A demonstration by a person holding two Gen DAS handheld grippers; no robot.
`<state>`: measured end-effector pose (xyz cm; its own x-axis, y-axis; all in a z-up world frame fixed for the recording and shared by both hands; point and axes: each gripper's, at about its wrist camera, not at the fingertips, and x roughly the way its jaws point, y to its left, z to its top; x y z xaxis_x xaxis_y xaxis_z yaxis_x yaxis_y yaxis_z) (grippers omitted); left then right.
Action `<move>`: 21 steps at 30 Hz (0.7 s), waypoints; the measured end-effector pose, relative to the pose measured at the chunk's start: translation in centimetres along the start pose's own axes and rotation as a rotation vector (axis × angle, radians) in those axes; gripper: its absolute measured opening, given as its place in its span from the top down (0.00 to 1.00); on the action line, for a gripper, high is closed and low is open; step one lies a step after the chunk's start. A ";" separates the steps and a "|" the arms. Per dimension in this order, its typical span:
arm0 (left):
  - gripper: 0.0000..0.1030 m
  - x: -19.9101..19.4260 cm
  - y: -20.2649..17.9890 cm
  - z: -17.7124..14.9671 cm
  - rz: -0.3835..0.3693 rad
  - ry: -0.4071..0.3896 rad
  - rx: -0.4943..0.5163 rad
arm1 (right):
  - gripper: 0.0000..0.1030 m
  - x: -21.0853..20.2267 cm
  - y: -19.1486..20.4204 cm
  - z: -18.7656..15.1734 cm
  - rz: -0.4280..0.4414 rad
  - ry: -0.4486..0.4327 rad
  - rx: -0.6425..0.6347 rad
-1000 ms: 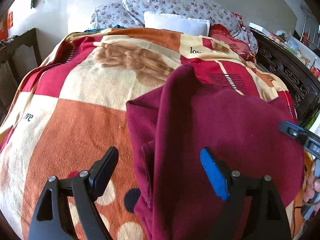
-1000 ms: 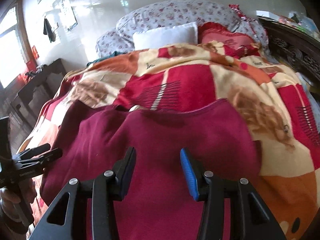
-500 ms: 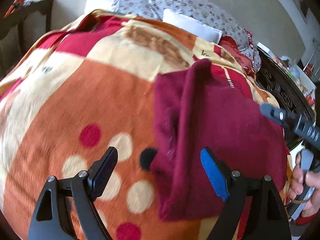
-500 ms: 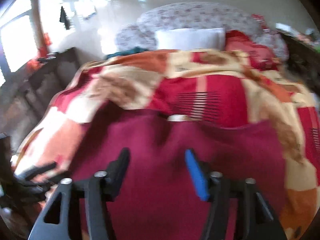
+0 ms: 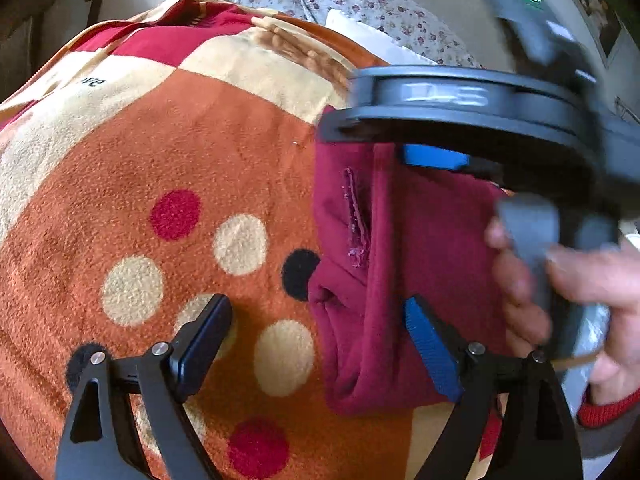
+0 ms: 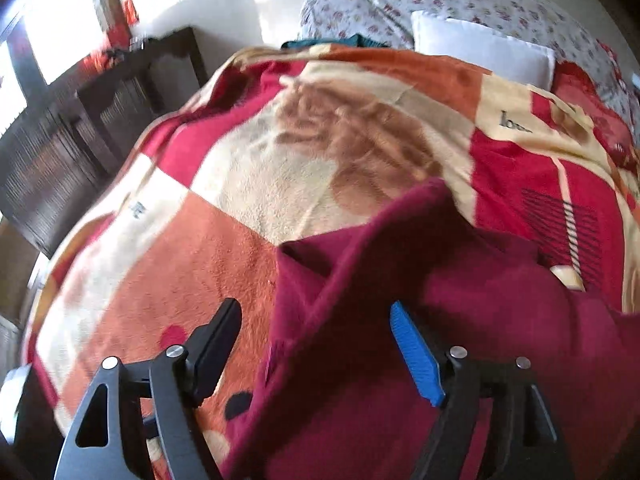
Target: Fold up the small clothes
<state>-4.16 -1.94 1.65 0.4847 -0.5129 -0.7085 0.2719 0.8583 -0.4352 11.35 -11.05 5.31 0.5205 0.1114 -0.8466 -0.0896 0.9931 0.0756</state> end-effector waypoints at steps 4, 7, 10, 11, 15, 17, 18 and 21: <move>0.12 0.1 0.1 0.1 -0.022 0.002 -0.004 | 0.08 2.3 1.7 0.4 -0.101 0.048 -0.102; 0.10 0.1 0.4 0.0 -0.031 0.001 -0.013 | 0.13 3.0 2.1 0.0 -0.166 0.036 -0.151; 0.09 0.1 0.3 -0.1 -0.022 -0.001 -0.005 | 0.38 2.4 2.2 -0.8 -0.238 -0.012 -0.189; 0.09 0.2 0.1 -0.1 -0.015 -0.003 0.002 | 0.52 2.0 1.8 -0.8 -0.226 -0.024 -0.184; 0.05 0.6 -0.6 -0.1 0.016 -0.001 0.027 | 0.79 -1.5 -1.2 -0.6 -0.046 -0.075 -0.057; 0.05 0.9 -0.9 -0.1 0.021 0.003 0.038 | 0.80 -3.4 -2.5 -1.1 0.016 -0.113 -0.014; 0.05 1.1 -1.0 0.0 0.022 0.010 0.046 | 0.80 -3.9 -2.7 -1.3 0.028 -0.121 -0.001; 0.25 1.4 -1.9 0.2 0.007 0.031 0.090 | 0.80 -5.3 -3.5 -1.9 0.056 -0.147 0.021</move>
<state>-3.79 -4.33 1.60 0.4615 -0.5062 -0.7285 0.3427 0.8592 -0.3798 7.30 -15.18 8.51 0.6339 0.1688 -0.7548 -0.1045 0.9856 0.1327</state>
